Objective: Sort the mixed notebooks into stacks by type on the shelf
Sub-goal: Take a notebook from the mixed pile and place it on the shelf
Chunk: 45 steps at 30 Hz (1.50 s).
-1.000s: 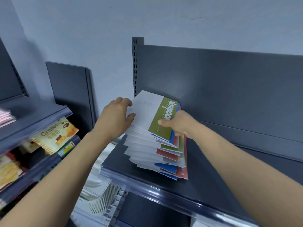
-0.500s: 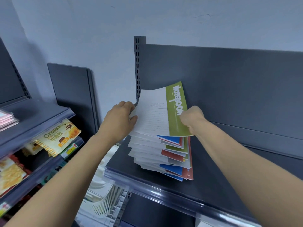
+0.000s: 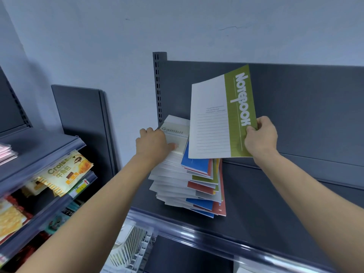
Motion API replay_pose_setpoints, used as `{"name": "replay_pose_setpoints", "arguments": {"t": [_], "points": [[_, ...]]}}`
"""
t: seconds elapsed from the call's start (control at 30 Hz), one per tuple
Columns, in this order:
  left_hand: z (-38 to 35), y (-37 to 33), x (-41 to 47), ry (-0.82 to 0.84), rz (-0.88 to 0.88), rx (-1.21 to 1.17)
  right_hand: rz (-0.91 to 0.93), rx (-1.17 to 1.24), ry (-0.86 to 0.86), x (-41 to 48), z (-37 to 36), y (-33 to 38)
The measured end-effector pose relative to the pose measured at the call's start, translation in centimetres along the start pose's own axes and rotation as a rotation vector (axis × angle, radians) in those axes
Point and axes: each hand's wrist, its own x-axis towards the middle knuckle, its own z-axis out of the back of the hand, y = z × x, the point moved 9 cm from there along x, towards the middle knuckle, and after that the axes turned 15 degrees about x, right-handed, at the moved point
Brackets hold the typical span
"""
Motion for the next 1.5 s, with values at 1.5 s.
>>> {"name": "replay_pose_setpoints", "arguments": {"t": [1.5], "points": [[-2.7,-52.6,-18.4,0.359,-0.239,-1.198,-0.194,-0.258,-0.391,3.3,57.2,-17.7]]}}
